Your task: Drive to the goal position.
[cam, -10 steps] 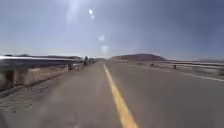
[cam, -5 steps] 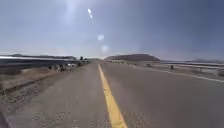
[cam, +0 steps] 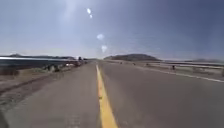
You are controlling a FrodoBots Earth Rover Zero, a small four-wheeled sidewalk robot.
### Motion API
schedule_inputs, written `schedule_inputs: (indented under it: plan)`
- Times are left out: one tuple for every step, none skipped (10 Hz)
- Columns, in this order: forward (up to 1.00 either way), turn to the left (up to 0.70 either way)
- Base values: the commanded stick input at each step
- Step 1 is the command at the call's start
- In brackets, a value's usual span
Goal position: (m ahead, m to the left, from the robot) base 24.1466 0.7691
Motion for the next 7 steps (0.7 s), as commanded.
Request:
schedule_inputs:
  plan:
    - [0.85,0.34]
    - [0.85,0.34]
    - [0.85,0.0]
    - [0.85,0.0]
    - [0.85,0.0]
    - [0.85,0.0]
    - [0.85,0.0]
